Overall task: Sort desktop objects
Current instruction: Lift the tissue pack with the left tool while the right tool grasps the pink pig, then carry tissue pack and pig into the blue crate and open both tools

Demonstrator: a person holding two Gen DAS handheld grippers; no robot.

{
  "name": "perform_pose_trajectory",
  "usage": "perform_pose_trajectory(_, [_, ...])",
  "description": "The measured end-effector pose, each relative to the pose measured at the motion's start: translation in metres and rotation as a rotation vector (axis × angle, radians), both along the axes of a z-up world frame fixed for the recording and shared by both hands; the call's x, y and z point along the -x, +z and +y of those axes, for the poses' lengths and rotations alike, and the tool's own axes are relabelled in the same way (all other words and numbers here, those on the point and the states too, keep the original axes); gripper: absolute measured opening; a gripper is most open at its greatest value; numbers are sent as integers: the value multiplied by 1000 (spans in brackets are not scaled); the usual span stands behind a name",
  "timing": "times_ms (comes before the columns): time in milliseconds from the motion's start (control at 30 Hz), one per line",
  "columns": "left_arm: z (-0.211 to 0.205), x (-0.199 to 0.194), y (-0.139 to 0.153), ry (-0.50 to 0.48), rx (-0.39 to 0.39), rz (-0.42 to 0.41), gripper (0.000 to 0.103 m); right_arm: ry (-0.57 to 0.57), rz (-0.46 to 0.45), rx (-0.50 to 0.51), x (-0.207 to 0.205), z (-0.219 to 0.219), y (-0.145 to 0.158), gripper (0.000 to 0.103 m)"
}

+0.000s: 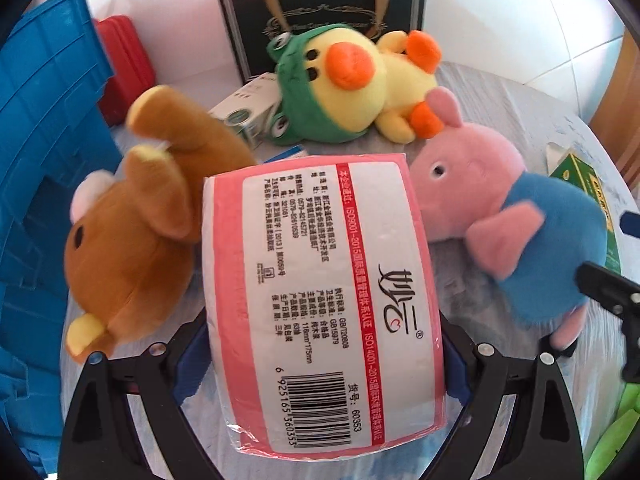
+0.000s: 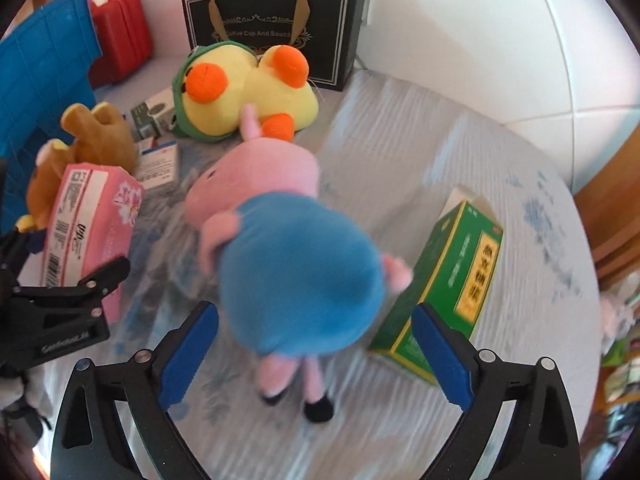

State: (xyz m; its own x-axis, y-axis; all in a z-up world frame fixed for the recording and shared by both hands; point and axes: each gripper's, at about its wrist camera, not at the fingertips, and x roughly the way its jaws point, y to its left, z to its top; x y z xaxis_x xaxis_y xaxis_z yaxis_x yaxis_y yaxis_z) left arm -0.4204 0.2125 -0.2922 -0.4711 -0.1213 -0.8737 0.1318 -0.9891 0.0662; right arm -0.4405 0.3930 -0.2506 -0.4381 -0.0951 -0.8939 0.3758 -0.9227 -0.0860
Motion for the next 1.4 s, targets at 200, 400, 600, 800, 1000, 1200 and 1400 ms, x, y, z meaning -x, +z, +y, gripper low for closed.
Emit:
perform_pose_trajectory(200, [6,15,-7,-17,14,0,93,77,-29,-84,22,-19,-21,103])
perform_pose_trajectory(400, [4,22,-14,-15,17,-9,93,75,-66,-51,33,-22,-41,103])
perform_pose_trajectory(600, [2,14,-4,-15,6,23,93,5,-25,48,26,-8,-31,84])
perform_pose_trajectory(800, [2,-10,37,-8,15,118,93,-32,45,150,3,7,12,82])
perform_pose_trajectory(1000, [1,-48,91,11,39,235,93,-6,164,207,-38,7,70,82])
perform_pose_trajectory(1200, [-16,-101,152,62,80,362,93,43,307,257,-83,-13,132,83])
perform_pose_trajectory(1400, [-61,-149,209,116,113,481,93,117,434,311,-127,-57,194,83])
